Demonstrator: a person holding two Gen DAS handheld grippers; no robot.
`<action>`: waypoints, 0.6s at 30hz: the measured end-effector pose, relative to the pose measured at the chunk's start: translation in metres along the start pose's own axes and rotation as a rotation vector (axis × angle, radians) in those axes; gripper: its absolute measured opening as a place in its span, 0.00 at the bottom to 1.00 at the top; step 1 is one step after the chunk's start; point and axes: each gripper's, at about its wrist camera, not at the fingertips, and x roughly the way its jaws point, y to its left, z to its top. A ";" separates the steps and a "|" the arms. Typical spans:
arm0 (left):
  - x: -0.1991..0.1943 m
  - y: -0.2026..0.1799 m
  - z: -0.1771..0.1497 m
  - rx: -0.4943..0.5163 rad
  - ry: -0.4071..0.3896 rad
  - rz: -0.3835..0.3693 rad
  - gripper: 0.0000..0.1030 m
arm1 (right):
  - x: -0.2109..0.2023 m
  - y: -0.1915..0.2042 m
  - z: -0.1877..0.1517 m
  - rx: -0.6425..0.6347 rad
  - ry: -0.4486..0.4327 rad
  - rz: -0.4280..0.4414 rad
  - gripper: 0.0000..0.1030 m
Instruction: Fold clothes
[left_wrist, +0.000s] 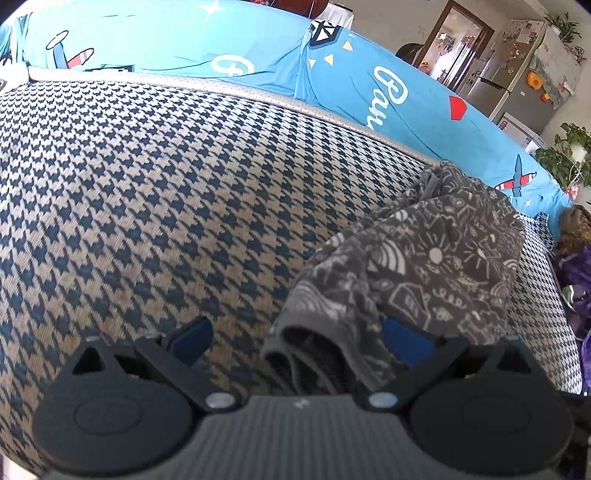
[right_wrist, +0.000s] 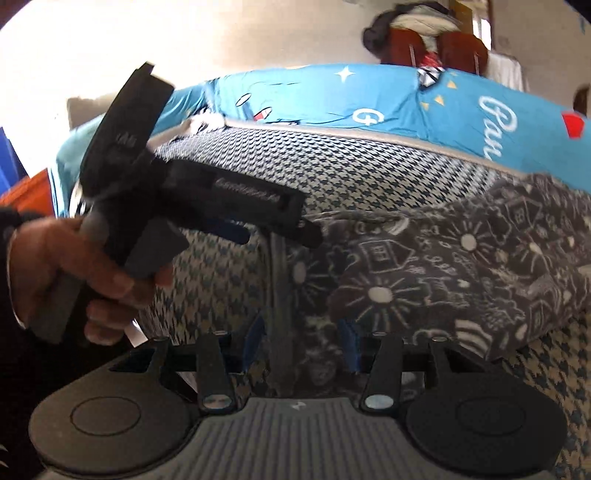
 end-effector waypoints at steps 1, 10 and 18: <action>0.000 0.001 -0.001 -0.006 0.002 -0.003 1.00 | 0.002 0.005 -0.001 -0.030 0.002 -0.010 0.49; -0.004 0.009 -0.002 -0.064 0.016 -0.056 1.00 | 0.027 0.027 -0.013 -0.239 0.042 -0.113 0.53; -0.001 0.009 -0.002 -0.097 0.037 -0.109 1.00 | 0.040 0.038 -0.022 -0.379 0.044 -0.201 0.52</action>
